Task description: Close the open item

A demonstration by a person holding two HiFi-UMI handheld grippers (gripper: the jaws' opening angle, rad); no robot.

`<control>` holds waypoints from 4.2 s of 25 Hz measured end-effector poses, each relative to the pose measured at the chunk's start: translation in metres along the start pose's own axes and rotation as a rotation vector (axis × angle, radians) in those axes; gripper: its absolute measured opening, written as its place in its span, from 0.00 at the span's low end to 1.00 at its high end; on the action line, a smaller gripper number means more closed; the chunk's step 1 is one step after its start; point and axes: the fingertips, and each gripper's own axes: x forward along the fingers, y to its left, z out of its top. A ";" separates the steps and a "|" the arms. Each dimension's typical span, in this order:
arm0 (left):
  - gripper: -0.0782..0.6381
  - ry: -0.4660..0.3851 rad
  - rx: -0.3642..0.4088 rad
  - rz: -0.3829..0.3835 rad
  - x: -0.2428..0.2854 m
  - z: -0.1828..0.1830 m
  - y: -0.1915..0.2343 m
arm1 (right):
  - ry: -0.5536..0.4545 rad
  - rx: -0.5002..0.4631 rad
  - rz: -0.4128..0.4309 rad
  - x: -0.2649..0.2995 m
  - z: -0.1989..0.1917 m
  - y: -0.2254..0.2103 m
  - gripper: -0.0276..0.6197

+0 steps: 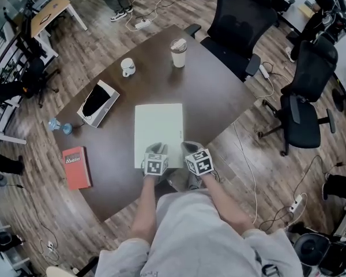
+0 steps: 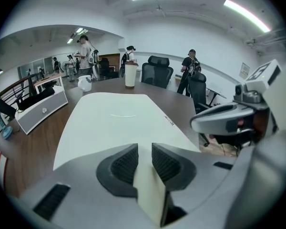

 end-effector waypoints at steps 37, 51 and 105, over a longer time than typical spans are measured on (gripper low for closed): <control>0.22 -0.411 -0.277 0.285 -0.212 -0.052 -0.024 | -0.122 -0.037 0.044 -0.102 -0.032 0.076 0.04; 0.12 -0.521 -0.366 0.271 -0.276 -0.105 -0.086 | -0.180 -0.006 0.114 -0.192 -0.079 0.103 0.04; 0.12 -0.704 -0.339 0.204 -0.328 -0.112 -0.127 | -0.224 -0.061 0.139 -0.244 -0.096 0.133 0.04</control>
